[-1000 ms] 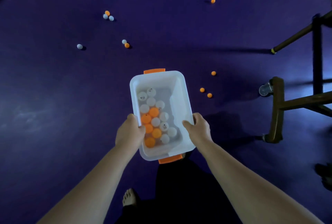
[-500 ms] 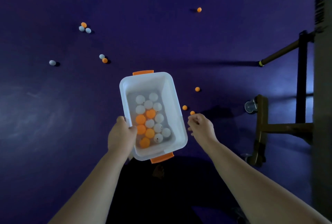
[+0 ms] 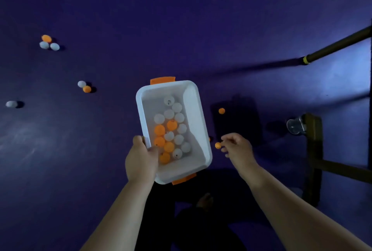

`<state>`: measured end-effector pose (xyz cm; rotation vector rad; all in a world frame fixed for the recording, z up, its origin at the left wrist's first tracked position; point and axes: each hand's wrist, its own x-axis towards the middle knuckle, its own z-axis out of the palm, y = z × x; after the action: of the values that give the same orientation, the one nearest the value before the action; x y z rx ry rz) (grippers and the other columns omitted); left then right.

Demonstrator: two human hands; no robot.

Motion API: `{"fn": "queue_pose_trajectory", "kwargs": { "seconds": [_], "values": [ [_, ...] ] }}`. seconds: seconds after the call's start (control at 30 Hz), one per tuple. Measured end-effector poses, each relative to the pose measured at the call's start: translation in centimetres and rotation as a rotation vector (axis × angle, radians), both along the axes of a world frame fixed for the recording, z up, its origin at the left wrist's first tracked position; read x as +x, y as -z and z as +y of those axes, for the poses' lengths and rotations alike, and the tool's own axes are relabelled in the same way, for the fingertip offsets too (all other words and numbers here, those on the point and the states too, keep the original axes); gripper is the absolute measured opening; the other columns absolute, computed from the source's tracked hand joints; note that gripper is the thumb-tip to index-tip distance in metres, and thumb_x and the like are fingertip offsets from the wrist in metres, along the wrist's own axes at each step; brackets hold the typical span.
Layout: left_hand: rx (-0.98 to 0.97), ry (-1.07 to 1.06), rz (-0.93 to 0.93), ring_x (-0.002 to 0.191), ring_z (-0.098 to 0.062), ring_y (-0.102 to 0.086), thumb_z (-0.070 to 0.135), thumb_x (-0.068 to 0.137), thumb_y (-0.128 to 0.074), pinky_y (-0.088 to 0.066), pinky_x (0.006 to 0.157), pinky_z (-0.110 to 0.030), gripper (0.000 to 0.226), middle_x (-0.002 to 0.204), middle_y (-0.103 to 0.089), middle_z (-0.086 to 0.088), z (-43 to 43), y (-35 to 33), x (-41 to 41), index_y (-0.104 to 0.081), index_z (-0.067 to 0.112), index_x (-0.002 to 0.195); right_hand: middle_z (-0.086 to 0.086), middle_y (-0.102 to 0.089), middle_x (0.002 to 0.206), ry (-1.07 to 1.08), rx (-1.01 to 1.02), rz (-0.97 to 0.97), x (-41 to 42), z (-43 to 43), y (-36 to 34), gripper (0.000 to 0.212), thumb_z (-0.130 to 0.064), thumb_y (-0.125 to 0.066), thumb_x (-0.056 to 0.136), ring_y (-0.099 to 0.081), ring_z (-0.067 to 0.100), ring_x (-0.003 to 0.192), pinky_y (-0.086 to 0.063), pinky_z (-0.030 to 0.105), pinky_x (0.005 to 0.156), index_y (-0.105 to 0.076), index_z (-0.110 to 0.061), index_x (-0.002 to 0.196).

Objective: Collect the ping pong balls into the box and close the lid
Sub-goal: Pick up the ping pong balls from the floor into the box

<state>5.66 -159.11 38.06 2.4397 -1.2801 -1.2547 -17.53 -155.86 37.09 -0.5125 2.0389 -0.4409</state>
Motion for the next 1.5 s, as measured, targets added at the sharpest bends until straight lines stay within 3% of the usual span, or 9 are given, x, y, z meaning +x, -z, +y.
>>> {"fn": "queue_pose_trajectory", "kwargs": {
  "seconds": [0.37, 0.67, 0.83, 0.97, 1.1, 1.2, 1.27, 1.37, 1.5],
  "values": [
    [0.048, -0.085, -0.059, 0.059, -0.011, -0.047, 0.013, 0.086, -0.052, -0.030, 0.048, -0.026, 0.008, 0.070, -0.052, 0.005, -3.7, 17.1, -8.1, -0.046, 0.013, 0.092, -0.004, -0.061, 0.084, -0.224, 0.139, 0.121, -9.0, -1.6, 23.1, 0.018, -0.010, -0.049, 0.092, -0.060, 0.016, 0.080, -0.044, 0.026, 0.065, -0.061, -0.022, 0.085],
    [0.081, -0.102, -0.119, 0.061, -0.011, -0.049, 0.014, 0.089, -0.049, -0.032, 0.049, -0.025, 0.007, 0.072, -0.053, 0.006, -1.4, 29.7, -10.3, -0.046, 0.013, 0.094, 0.010, -0.053, 0.123, -0.555, 0.421, 0.234, -11.9, 2.8, 40.3, 0.026, -0.014, -0.044, 0.095, -0.056, 0.029, 0.103, -0.036, 0.028, 0.074, -0.053, -0.014, 0.120],
    [0.059, -0.072, -0.160, 0.059, -0.010, -0.046, 0.013, 0.090, -0.048, -0.031, 0.049, -0.028, 0.006, 0.070, -0.049, 0.009, -0.9, 33.2, -10.2, -0.044, 0.012, 0.095, 0.013, -0.040, 0.121, -0.616, 0.488, 0.346, -10.9, 4.6, 43.6, 0.032, -0.028, -0.052, 0.093, -0.056, 0.031, 0.090, -0.037, 0.031, 0.063, -0.045, -0.011, 0.119],
    [0.069, -0.051, -0.184, 0.058, -0.012, -0.043, 0.014, 0.091, -0.047, -0.028, 0.049, -0.028, 0.007, 0.070, -0.046, 0.009, -0.7, 34.1, -9.9, -0.042, 0.014, 0.096, 0.019, -0.044, 0.113, -0.539, 0.284, 0.372, -10.4, 5.3, 44.4, 0.019, -0.005, -0.051, 0.090, -0.048, 0.025, 0.074, -0.031, 0.027, 0.058, -0.049, -0.001, 0.108],
    [0.076, -0.036, -0.210, 0.068, -0.022, -0.045, 0.013, 0.091, -0.047, -0.027, 0.055, -0.031, 0.009, 0.083, -0.051, -0.001, -1.2, 33.9, -9.6, -0.044, 0.012, 0.099, 0.003, -0.039, 0.099, -0.491, 0.185, 0.341, -10.4, 4.5, 43.6, 0.017, 0.002, -0.047, 0.080, -0.040, 0.020, 0.079, -0.025, 0.026, 0.056, -0.044, -0.014, 0.085],
    [0.084, -0.040, -0.213, 0.073, -0.025, -0.047, 0.014, 0.091, -0.047, -0.032, 0.062, -0.034, 0.013, 0.087, -0.053, -0.004, -1.5, 33.9, -9.1, -0.046, 0.010, 0.104, 0.001, -0.044, 0.102, -0.570, 0.213, 0.267, -10.0, 3.7, 43.2, 0.015, -0.022, -0.053, 0.087, -0.050, 0.025, 0.091, -0.032, 0.029, 0.063, -0.047, -0.018, 0.100],
    [0.088, -0.054, -0.208, 0.071, -0.023, -0.046, 0.015, 0.091, -0.048, -0.031, 0.062, -0.033, 0.013, 0.086, -0.053, -0.003, -1.6, 34.0, -8.9, -0.045, 0.011, 0.103, 0.003, -0.050, 0.114, -0.662, 0.273, 0.227, -9.4, 3.5, 43.6, 0.039, -0.038, -0.054, 0.088, -0.055, 0.028, 0.099, -0.035, 0.030, 0.066, -0.043, -0.021, 0.122],
    [0.099, -0.100, -0.181, 0.062, -0.017, -0.043, 0.016, 0.091, -0.050, -0.029, 0.057, -0.031, 0.011, 0.077, -0.050, 0.002, -1.6, 34.3, -8.6, -0.044, 0.012, 0.099, 0.002, -0.056, 0.120, -0.735, 0.279, 0.250, -9.1, 3.7, 44.5, 0.043, -0.040, -0.055, 0.089, -0.058, 0.025, 0.097, -0.037, 0.029, 0.066, -0.041, -0.024, 0.127],
    [0.102, -0.120, -0.134, 0.060, -0.002, -0.039, 0.016, 0.090, -0.052, -0.025, 0.049, -0.025, 0.011, 0.071, -0.045, 0.011, -1.6, 34.3, -8.9, -0.044, 0.012, 0.096, -0.004, -0.062, 0.093, -0.309, -0.025, 0.268, -8.0, 2.4, 43.2, 0.038, -0.039, -0.064, 0.082, -0.061, 0.020, 0.085, -0.040, 0.028, 0.065, -0.054, -0.018, 0.113]
  ]
}}
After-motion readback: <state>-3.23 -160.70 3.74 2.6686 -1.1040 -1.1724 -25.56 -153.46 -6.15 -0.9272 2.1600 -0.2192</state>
